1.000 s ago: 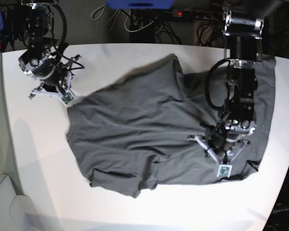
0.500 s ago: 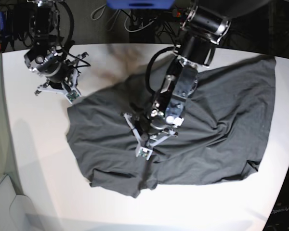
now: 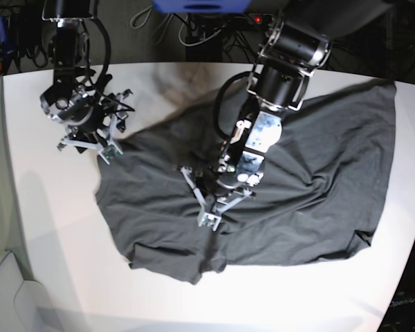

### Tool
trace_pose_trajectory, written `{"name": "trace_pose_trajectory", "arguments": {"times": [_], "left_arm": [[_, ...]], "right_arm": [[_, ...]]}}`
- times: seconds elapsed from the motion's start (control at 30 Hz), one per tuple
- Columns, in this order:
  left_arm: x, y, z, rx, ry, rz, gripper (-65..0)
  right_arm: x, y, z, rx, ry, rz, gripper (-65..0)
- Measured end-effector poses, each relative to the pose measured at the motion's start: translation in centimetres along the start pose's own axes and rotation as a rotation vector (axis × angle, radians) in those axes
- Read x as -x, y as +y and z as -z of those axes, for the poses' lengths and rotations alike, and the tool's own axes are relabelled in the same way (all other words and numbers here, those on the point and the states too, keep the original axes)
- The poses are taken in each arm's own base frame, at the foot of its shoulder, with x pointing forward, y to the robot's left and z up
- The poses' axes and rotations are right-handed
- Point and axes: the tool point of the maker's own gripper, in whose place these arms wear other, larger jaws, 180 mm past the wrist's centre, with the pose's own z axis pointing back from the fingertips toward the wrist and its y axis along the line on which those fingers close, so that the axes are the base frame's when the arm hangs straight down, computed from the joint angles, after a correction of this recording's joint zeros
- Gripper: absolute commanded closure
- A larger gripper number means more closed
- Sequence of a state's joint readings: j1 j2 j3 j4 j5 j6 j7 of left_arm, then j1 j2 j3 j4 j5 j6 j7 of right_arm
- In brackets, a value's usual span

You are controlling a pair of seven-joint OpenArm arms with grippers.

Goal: Layout the t-shirt on the table in an organized manner, then fold the t-shirt properly
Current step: 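Release the shirt with the left gripper and move it toward the shirt middle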

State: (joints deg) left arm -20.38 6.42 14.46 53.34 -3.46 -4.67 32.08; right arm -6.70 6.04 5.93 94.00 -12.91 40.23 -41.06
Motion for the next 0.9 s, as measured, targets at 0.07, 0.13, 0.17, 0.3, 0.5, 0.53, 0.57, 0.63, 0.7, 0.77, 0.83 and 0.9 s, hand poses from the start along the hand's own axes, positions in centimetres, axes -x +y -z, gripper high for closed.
{"name": "trace_pose_trajectory", "arguments": {"times": [0.07, 0.13, 0.17, 0.3, 0.5, 0.53, 0.57, 0.63, 0.7, 0.77, 0.83, 0.9], "left_arm": [[0.0, 0.0, 0.0, 0.001, -0.003, 0.000, -6.3], [0.1, 0.0, 0.0, 0.001, -0.002, -0.001, -6.3], [0.1, -0.1, 0.0, 0.002, -0.001, -0.001, -6.3], [0.3, 0.3, 0.0, 0.000, -0.004, 0.002, -6.3], [0.3, 0.5, -0.1, 0.004, -0.007, 0.001, -6.3], [0.2, 0.5, -0.1, 0.003, -0.007, 0.002, -6.3], [0.2, 0.6, -0.1, 0.003, -0.005, 0.002, -6.3], [0.3, 0.7, -0.1, 0.000, -0.004, 0.003, -6.3], [0.3, 1.0, -0.1, -0.001, -0.005, 0.004, -6.3], [0.3, 1.1, -0.2, -0.004, -0.006, 0.005, -6.3], [0.3, 1.1, -0.2, -0.004, -0.006, 0.004, -6.3], [0.3, 1.2, -0.2, -0.004, -0.006, 0.004, -6.3]], "right_arm": [[-0.3, -0.5, 0.4, 0.002, 0.001, 0.003, -37.3], [-0.7, -1.4, 0.5, 0.018, 0.006, 0.005, -37.3], [-0.9, -2.0, 0.5, 0.030, 0.005, 0.011, -37.2], [-2.2, -3.4, 0.3, 0.061, -0.019, 0.010, -37.2], [-2.0, -3.0, 1.3, 0.031, -0.007, 0.022, -37.2], [-1.8, -2.9, 1.7, 0.021, 0.002, 0.029, -37.2], [-1.9, -3.0, 1.9, 0.018, -0.002, 0.031, -37.2], [-2.1, -3.2, 2.3, 0.011, -0.006, 0.039, -37.1], [-2.4, -3.4, 2.4, 0.015, -0.005, 0.038, -36.8], [-2.7, -3.4, 2.4, 0.015, -0.009, 0.041, -33.9], [-3.3, -3.5, 2.5, 0.022, -0.004, 0.040, -26.0], [-4.8, -3.8, 2.5, 0.022, -0.042, 0.044, -12.7]]}}
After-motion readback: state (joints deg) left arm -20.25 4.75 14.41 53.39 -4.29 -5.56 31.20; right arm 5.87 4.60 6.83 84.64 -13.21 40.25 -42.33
